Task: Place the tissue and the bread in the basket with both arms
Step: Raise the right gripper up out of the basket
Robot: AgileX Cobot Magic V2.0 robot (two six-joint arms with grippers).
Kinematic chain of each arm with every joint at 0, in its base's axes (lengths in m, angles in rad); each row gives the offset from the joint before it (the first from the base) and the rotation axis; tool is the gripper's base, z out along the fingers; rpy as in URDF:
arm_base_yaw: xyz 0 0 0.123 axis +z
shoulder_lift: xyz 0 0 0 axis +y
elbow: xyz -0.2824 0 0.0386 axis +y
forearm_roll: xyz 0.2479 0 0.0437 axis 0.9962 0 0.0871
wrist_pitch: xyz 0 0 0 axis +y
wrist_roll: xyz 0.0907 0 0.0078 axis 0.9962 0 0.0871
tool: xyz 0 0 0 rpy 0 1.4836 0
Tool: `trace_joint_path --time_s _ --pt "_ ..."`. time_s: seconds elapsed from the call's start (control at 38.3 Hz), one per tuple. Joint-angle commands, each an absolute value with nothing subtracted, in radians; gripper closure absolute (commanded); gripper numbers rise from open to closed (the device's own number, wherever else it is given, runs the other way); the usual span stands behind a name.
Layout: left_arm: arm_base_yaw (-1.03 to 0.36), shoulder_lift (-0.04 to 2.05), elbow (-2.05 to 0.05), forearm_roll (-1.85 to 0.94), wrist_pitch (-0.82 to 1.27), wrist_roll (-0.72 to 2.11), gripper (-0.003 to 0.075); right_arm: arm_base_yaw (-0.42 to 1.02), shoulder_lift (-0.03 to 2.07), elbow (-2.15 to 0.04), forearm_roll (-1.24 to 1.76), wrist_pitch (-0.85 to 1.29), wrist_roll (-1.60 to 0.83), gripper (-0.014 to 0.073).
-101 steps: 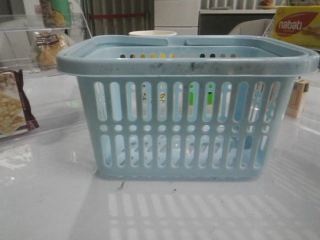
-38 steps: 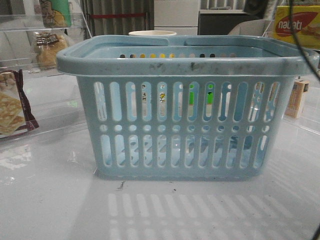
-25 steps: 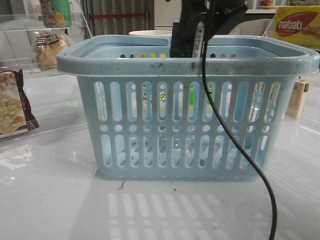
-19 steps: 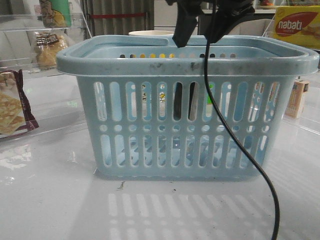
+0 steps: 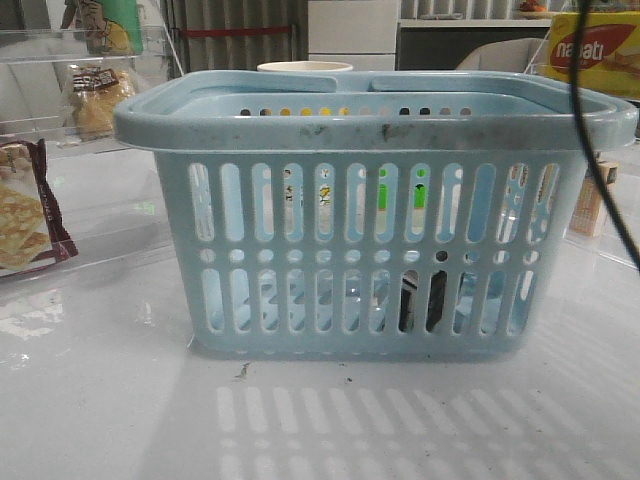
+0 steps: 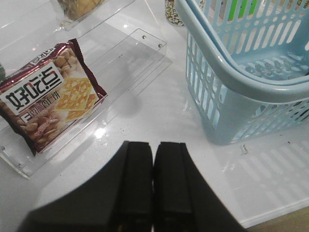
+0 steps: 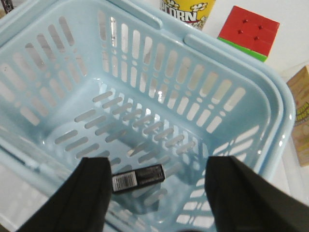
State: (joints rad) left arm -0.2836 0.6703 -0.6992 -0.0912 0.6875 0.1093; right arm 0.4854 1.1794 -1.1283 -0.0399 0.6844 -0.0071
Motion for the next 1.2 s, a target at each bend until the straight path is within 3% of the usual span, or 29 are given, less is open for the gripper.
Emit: trace_joint_path --time_s 0.0,0.39,0.91,1.02,1.12,1.17 --pt "-0.291 0.676 -0.727 -0.100 0.609 0.107 0.0612 0.485 1.056 -1.076 -0.060 0.619 -0.019 0.0065" --pt "-0.291 0.676 -0.727 -0.100 0.609 0.107 0.0612 0.485 0.658 -0.767 -0.039 0.621 -0.018 0.0065" --pt "-0.291 0.678 -0.727 -0.100 0.590 0.107 0.0606 0.485 0.628 -0.751 -0.044 0.630 -0.018 0.0065" --pt "-0.291 0.691 -0.727 -0.100 0.556 0.107 0.0497 0.485 0.628 -0.751 -0.044 0.630 -0.018 0.0065" --pt "-0.291 0.729 -0.741 -0.098 0.506 0.107 0.0247 0.485 0.628 -0.751 -0.044 0.630 -0.018 0.0065" --pt "-0.291 0.757 -0.754 -0.098 0.481 0.107 0.0158 0.485 0.628 -0.751 -0.044 0.630 -0.018 0.0065"
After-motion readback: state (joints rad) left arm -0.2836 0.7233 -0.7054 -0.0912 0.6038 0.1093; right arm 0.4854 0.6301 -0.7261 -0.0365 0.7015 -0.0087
